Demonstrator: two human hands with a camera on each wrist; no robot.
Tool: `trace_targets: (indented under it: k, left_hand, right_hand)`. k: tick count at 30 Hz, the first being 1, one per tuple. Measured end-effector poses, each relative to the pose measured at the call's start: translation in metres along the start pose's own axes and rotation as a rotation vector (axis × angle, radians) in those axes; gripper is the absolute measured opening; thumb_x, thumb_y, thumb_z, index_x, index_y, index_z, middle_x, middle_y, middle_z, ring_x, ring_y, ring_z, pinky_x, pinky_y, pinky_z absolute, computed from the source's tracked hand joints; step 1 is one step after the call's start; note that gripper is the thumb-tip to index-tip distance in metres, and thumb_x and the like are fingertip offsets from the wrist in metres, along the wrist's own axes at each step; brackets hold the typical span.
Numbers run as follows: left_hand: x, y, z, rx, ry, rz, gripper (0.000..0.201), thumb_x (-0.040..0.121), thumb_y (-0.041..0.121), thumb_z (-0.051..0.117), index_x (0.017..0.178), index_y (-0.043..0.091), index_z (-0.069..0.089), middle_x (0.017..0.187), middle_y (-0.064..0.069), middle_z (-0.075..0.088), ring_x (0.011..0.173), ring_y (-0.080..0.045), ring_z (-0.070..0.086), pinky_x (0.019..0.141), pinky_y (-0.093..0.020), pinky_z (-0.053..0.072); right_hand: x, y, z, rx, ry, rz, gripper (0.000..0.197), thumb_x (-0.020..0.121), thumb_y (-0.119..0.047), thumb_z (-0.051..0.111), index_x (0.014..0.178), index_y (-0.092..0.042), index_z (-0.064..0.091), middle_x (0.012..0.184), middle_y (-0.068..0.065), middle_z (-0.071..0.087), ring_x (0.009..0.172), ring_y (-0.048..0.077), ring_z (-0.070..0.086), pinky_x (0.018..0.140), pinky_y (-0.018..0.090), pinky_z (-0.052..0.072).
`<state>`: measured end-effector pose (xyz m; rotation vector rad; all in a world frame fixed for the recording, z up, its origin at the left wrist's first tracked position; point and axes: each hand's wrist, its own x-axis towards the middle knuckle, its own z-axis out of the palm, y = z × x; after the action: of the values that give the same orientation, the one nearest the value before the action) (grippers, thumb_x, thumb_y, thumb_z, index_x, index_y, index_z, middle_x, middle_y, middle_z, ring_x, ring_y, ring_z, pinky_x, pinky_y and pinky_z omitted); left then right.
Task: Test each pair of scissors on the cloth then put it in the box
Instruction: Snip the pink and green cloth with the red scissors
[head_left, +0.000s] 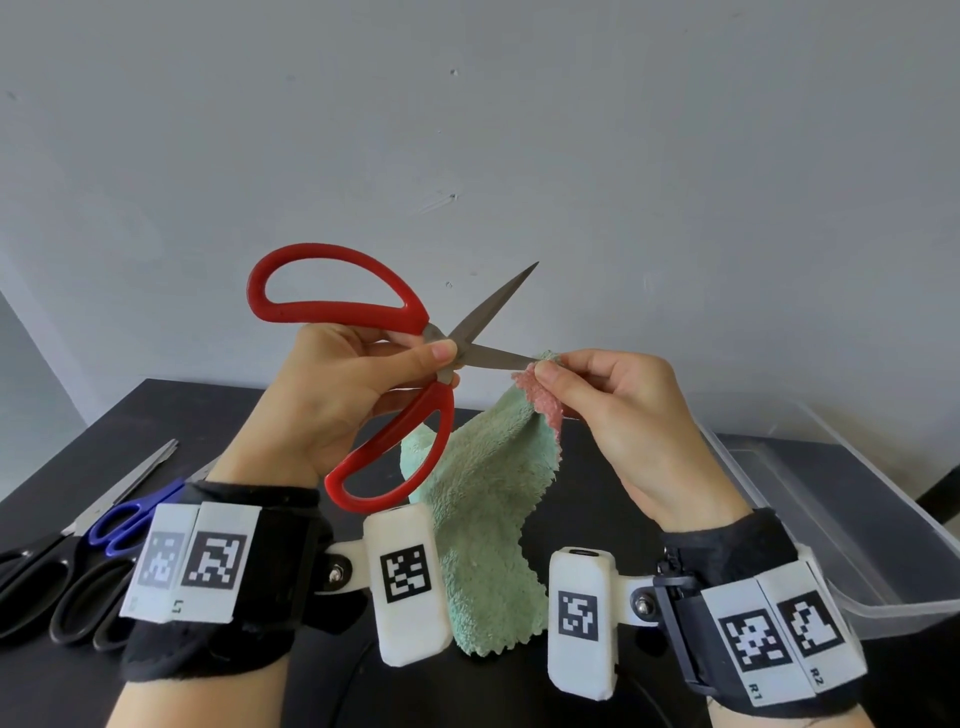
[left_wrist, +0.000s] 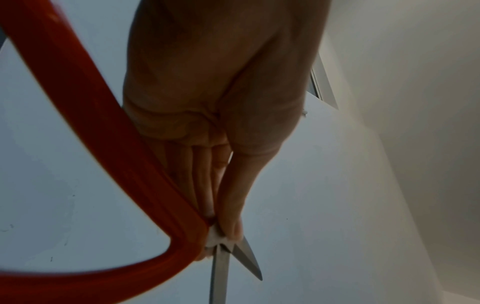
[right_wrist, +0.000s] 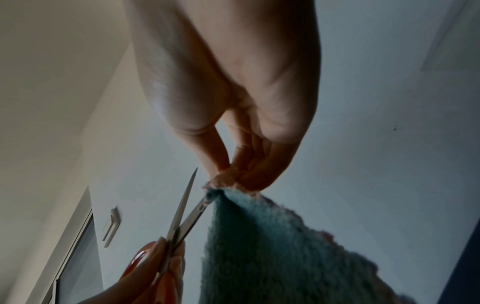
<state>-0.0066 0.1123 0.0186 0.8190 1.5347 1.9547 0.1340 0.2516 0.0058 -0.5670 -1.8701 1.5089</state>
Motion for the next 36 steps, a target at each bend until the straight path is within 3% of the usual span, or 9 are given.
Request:
trace_targets:
  k: [5, 11, 18, 22, 25, 28, 31, 33, 36]
  left_hand:
    - [0.001, -0.002, -0.001, 0.004, 0.008, 0.006, 0.039, 0.061, 0.015, 0.073, 0.087, -0.012, 0.063, 0.073, -0.013, 0.073, 0.068, -0.025, 0.073, 0.058, -0.024, 0.056]
    - [0.002, -0.003, 0.0, 0.028, 0.018, 0.026, 0.042, 0.062, 0.017, 0.073, 0.09, -0.012, 0.062, 0.079, -0.013, 0.075, 0.073, -0.027, 0.073, 0.061, -0.025, 0.056]
    - [0.001, -0.003, -0.003, 0.054, 0.002, 0.036, 0.034, 0.063, 0.015, 0.073, 0.088, -0.007, 0.065, 0.081, -0.014, 0.074, 0.076, -0.029, 0.073, 0.066, -0.029, 0.058]
    - [-0.001, 0.0, -0.007, 0.016, -0.026, 0.043, 0.022, 0.066, 0.013, 0.069, 0.081, -0.003, 0.066, 0.076, -0.011, 0.074, 0.072, -0.023, 0.073, 0.059, -0.023, 0.055]
    - [0.001, -0.001, -0.012, 0.003, 0.014, 0.048, 0.025, 0.067, 0.014, 0.07, 0.084, -0.005, 0.065, 0.075, -0.01, 0.074, 0.073, -0.022, 0.073, 0.059, -0.023, 0.055]
    - [0.002, -0.002, -0.016, -0.037, 0.066, 0.043, 0.018, 0.067, 0.015, 0.07, 0.079, 0.002, 0.066, 0.075, -0.006, 0.074, 0.073, -0.02, 0.073, 0.057, -0.021, 0.054]
    - [0.001, -0.001, -0.016, -0.081, 0.062, 0.049, 0.005, 0.067, 0.016, 0.068, 0.066, 0.011, 0.07, 0.075, -0.003, 0.074, 0.072, -0.017, 0.072, 0.055, -0.02, 0.054]
    - [0.001, -0.001, -0.015, -0.087, 0.049, 0.05, 0.008, 0.067, 0.015, 0.068, 0.06, 0.015, 0.072, 0.076, -0.003, 0.074, 0.072, -0.016, 0.072, 0.056, -0.021, 0.055]
    - [0.001, 0.0, -0.012, -0.095, 0.024, 0.053, 0.006, 0.066, 0.015, 0.068, 0.06, 0.013, 0.071, 0.075, -0.004, 0.074, 0.072, -0.017, 0.072, 0.057, -0.022, 0.055]
  right_hand:
    - [0.0, 0.0, 0.001, 0.044, 0.045, 0.041, 0.011, 0.085, -0.013, 0.067, 0.089, -0.004, 0.074, 0.081, 0.007, 0.075, 0.074, 0.007, 0.069, 0.068, 0.012, 0.05]
    - [0.0, 0.001, 0.003, 0.176, 0.027, 0.107, 0.013, 0.089, -0.008, 0.061, 0.086, -0.006, 0.074, 0.086, 0.011, 0.075, 0.085, 0.018, 0.07, 0.09, 0.031, 0.053]
    - [0.001, 0.002, 0.001, 0.206, 0.09, 0.145, 0.018, 0.088, -0.011, 0.063, 0.078, 0.0, 0.073, 0.081, 0.009, 0.075, 0.078, 0.015, 0.071, 0.082, 0.028, 0.054]
    - [0.004, 0.003, -0.016, 0.311, 0.172, 0.141, 0.018, 0.088, -0.007, 0.062, 0.075, 0.002, 0.071, 0.078, 0.007, 0.074, 0.079, 0.012, 0.071, 0.075, 0.023, 0.053]
    - [0.004, 0.003, -0.017, 0.364, 0.139, 0.117, 0.017, 0.088, -0.006, 0.061, 0.076, -0.006, 0.073, 0.08, 0.005, 0.075, 0.077, 0.011, 0.071, 0.069, 0.019, 0.054]
    - [0.004, 0.002, -0.01, 0.426, 0.086, 0.099, 0.019, 0.084, -0.007, 0.062, 0.072, -0.008, 0.076, 0.082, 0.007, 0.075, 0.077, 0.012, 0.071, 0.068, 0.019, 0.054]
    - [0.001, -0.001, -0.003, 0.452, 0.03, 0.078, 0.013, 0.076, -0.014, 0.066, 0.071, -0.01, 0.078, 0.084, 0.007, 0.075, 0.08, 0.013, 0.071, 0.071, 0.019, 0.054]
    - [-0.001, -0.003, 0.002, 0.442, -0.004, 0.061, 0.013, 0.071, -0.018, 0.068, 0.073, -0.011, 0.078, 0.086, 0.007, 0.075, 0.082, 0.013, 0.071, 0.072, 0.02, 0.053]
    - [-0.005, -0.007, 0.01, 0.437, -0.021, 0.049, 0.013, 0.071, -0.02, 0.068, 0.075, -0.013, 0.079, 0.086, 0.006, 0.075, 0.083, 0.014, 0.07, 0.077, 0.025, 0.056]
